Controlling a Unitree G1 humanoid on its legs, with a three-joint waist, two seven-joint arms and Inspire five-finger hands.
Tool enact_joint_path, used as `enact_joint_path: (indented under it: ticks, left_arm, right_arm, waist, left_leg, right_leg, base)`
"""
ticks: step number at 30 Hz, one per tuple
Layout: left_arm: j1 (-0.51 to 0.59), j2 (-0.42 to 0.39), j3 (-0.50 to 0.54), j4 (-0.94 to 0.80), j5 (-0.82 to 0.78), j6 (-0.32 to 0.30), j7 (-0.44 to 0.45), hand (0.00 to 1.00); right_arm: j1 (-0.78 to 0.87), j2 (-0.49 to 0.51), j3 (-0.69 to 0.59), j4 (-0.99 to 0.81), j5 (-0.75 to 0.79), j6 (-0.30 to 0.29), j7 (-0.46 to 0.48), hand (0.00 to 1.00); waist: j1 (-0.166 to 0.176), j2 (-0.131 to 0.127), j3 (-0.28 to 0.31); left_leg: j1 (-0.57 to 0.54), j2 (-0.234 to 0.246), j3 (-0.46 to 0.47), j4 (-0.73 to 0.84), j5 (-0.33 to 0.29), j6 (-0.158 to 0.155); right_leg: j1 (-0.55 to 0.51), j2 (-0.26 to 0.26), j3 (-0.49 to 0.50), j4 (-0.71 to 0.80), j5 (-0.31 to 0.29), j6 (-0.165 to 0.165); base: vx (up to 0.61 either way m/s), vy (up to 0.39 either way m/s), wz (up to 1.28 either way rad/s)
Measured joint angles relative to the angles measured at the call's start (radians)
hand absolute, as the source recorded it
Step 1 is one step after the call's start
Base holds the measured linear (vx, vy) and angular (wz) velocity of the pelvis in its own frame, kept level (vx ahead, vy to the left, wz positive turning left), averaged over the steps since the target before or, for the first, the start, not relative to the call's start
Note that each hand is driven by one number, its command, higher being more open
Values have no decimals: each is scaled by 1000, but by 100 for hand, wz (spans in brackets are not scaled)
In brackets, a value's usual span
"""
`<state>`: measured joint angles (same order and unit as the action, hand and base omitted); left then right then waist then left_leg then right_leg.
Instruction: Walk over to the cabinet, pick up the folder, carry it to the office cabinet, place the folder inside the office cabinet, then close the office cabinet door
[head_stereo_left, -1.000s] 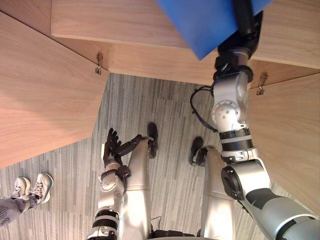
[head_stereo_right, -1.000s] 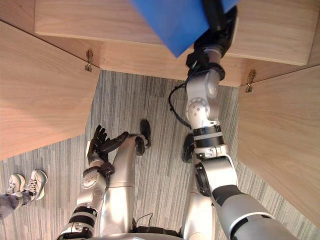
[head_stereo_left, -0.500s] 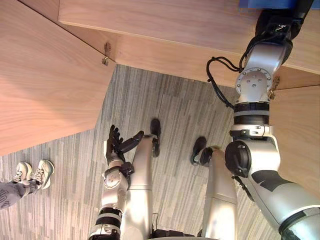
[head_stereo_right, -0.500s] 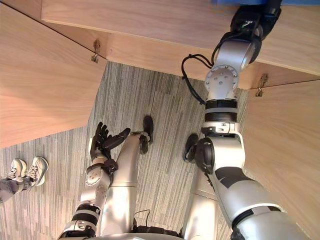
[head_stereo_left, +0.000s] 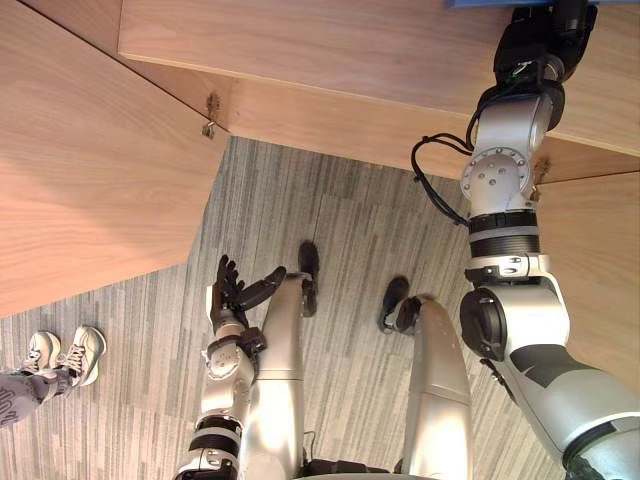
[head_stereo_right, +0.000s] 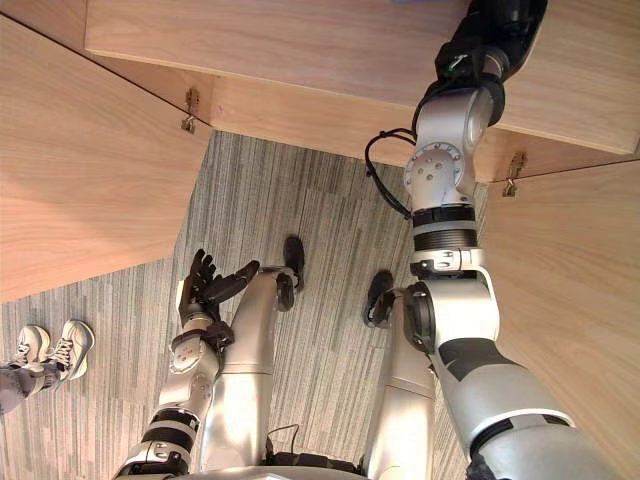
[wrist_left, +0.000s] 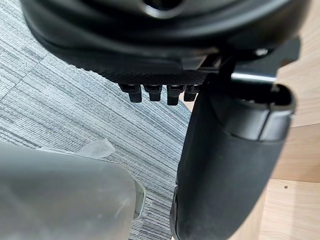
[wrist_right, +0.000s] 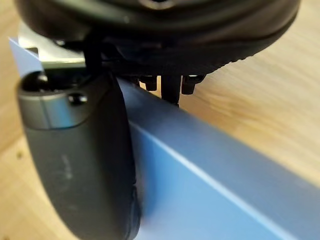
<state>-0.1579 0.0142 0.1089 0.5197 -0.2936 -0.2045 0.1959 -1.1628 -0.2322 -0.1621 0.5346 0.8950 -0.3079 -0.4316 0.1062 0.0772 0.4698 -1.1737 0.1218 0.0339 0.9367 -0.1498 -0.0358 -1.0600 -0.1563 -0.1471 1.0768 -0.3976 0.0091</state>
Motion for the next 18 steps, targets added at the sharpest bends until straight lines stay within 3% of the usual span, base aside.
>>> enact_joint_path:
  ticks: [13,18]
  left_arm:
    - [1,15,4,7,0,0,-8,100]
    - [9,27,4,8,1,-1,-27,100]
  right_arm:
    - [116,-32,18,-116,-61,8,49,100]
    - [213,-136,143,-139,-185,14,90,100]
  waist:
    - [-11,-2,-1]
    - [-25,-4,-2]
  left_leg:
    - [4,18,10,-8,0,0]
    - [22,21,16,-22,0,0]
  right_leg:
    - [1,15,5,-15,6,-1]
    - [15,17,8,-26,7,-1]
  base:
    - [-6,-3,-2]
    - [-2,-2,-1]
